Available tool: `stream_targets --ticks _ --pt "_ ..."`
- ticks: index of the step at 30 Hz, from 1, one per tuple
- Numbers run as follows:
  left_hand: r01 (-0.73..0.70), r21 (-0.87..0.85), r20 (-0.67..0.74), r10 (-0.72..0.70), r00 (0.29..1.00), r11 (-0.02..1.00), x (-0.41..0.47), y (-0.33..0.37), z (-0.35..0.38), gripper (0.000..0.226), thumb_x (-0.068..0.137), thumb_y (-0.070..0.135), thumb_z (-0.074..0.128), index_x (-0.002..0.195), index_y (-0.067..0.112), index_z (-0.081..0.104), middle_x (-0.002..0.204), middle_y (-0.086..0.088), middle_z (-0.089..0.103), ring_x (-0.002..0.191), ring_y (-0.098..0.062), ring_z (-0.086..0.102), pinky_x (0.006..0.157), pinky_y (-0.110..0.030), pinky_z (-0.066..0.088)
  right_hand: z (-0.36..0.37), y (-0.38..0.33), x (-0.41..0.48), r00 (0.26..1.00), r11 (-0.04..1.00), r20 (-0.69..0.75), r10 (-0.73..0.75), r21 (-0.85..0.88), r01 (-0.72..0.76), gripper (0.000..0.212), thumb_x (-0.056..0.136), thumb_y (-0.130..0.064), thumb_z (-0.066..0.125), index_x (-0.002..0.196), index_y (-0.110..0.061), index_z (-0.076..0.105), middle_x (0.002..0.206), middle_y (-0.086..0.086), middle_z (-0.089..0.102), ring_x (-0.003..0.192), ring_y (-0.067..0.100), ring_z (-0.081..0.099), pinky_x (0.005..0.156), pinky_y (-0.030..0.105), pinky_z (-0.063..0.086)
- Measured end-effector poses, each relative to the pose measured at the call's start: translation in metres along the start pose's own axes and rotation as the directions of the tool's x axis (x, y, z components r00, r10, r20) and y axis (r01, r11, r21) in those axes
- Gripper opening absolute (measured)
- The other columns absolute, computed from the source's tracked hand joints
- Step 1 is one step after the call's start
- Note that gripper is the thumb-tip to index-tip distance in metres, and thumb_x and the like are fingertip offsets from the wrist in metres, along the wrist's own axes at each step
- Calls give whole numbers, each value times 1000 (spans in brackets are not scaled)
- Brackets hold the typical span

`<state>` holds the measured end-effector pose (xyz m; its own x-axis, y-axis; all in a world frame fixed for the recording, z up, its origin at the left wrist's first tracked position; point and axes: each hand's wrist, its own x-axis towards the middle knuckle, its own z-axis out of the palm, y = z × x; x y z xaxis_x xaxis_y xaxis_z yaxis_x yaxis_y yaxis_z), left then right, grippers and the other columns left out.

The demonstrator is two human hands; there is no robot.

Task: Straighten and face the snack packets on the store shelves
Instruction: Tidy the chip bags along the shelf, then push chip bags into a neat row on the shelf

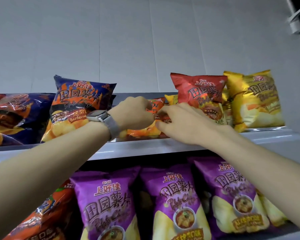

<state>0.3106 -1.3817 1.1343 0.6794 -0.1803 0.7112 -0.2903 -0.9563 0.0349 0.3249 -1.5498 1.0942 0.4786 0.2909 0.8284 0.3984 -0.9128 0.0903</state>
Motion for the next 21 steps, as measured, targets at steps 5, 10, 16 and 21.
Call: stream_targets --ticks 5,10,16,21 --pt "-54 -30 -7 53 999 998 -26 34 0 25 93 42 63 116 36 74 120 -1 75 94 -24 68 98 -42 57 -25 30 -31 988 996 -132 -79 -38 75 35 96 -52 49 114 -28 66 117 1 66 113 29 60 88 44 54" --pt "-36 -22 -59 35 998 999 -20 73 26 37 89 49 60 101 16 72 101 -5 75 96 -29 67 89 -45 56 -36 92 -49 975 998 -215 -65 12 69 31 95 -45 50 116 -28 66 118 -5 67 117 20 55 91 41 51" --pt "97 -107 -25 -100 995 989 8 98 54 62 83 71 60 124 25 53 103 1 71 101 -29 63 87 -39 48 -33 175 -69 949 993 -312 35 121 4 31 97 -45 53 121 -29 64 121 -11 65 119 15 54 91 40 51" --pt "188 -387 5 -202 979 903 34 97 73 89 63 93 69 125 31 58 100 9 78 91 -17 74 91 -43 58 -26 238 -65 894 968 -392 216 206 -144 58 94 -40 60 147 -21 46 151 -1 47 138 22 40 106 44 42"
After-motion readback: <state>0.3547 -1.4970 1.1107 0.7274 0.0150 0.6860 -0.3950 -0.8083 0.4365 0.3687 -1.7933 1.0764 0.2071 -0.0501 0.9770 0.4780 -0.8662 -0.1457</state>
